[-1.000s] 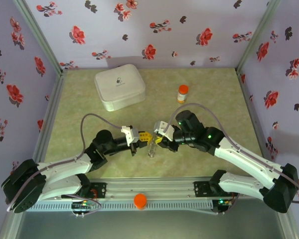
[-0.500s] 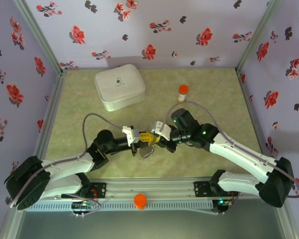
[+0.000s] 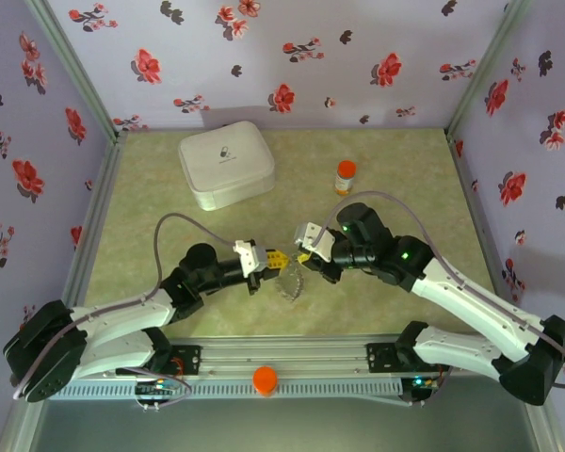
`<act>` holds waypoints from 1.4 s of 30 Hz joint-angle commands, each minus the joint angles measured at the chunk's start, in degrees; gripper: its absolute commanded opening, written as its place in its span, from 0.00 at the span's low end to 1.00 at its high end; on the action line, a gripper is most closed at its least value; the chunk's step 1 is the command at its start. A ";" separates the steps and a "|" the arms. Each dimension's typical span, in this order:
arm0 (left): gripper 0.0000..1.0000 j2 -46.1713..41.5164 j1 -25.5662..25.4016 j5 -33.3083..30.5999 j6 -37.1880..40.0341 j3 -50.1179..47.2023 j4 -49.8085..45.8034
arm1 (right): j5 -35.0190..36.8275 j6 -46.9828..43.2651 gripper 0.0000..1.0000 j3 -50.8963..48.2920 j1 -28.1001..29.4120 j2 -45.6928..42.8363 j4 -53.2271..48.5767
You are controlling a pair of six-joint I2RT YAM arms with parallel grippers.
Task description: Put the keys on the keyring
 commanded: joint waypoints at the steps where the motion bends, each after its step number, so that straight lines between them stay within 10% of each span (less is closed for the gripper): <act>1: 0.28 -1.25 -0.09 -2.46 1.20 0.77 -2.06 | 1.63 -1.14 0.00 3.32 0.16 0.33 0.16; 6: 0.99 -6.46 -0.09 -15.53 0.50 -2.76 1.41 | 4.31 -1.54 0.00 6.61 2.84 4.30 1.89; 12: 1.00 -21.87 0.84 -47.61 2.69 -6.89 -1.14 | 5.19 0.19 0.00 11.93 6.37 12.80 7.94; 20: 1.00 -38.36 2.50 -65.30 10.89 -6.60 -3.90 | 4.61 3.49 0.00 19.88 9.97 26.60 18.15; 42: 1.00 -22.67 12.84 -62.93 0.51 -7.28 -9.16 | 34.33 -12.74 0.00 2.22 4.07 36.51 5.34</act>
